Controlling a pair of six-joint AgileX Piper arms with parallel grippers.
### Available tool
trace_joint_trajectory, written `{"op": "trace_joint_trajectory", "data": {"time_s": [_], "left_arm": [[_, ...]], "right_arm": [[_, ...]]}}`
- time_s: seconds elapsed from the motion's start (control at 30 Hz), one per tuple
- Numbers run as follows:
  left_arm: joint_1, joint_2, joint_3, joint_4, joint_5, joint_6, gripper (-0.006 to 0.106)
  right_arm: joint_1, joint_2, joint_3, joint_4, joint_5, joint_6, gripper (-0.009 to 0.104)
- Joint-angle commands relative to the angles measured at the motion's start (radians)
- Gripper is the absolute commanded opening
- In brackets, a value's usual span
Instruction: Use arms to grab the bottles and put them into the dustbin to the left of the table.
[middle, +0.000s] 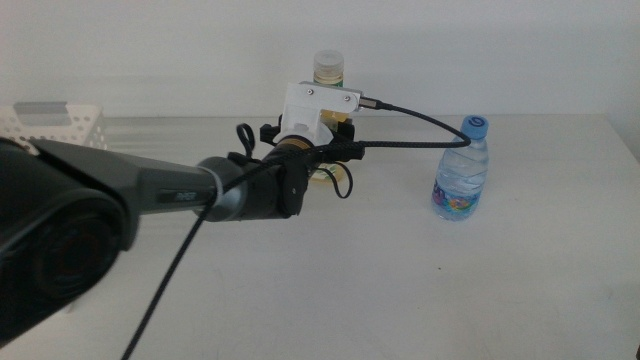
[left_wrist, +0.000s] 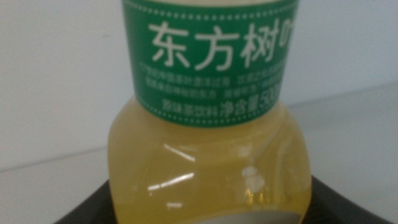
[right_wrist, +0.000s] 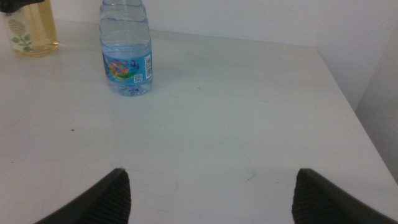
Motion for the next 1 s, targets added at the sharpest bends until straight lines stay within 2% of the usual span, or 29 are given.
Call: {"op": "trace_joint_trajectory", "data": {"time_s": [0.0, 0.37, 0.57, 0.83, 0.97], "left_arm": [[-0.001, -0.139, 0.001, -0.011, -0.071, 0.050, -0.005], [-0.001, -0.432, 0.232, -0.015, -0.054, 0.071, -0.005], [0.000, -0.612, 0.339, -0.016, 0.055, 0.082, -0.005], [0.000, -0.787, 0.357, -0.038, 0.256, 0.164, -0.005], [0.000, -0.827, 0.357, -0.076, 0.292, 0.171, -0.005]], "right_arm": [[-0.005, -0.028, -0.007, 0.000, -0.073, -0.015, 0.068], [-0.005, -0.028, -0.007, 0.000, -0.073, -0.015, 0.068], [-0.005, -0.028, -0.007, 0.000, -0.073, -0.015, 0.068], [-0.005, -0.028, -0.007, 0.000, -0.073, -0.015, 0.068], [-0.005, -0.028, -0.007, 0.000, -0.073, -0.015, 0.068]]}}
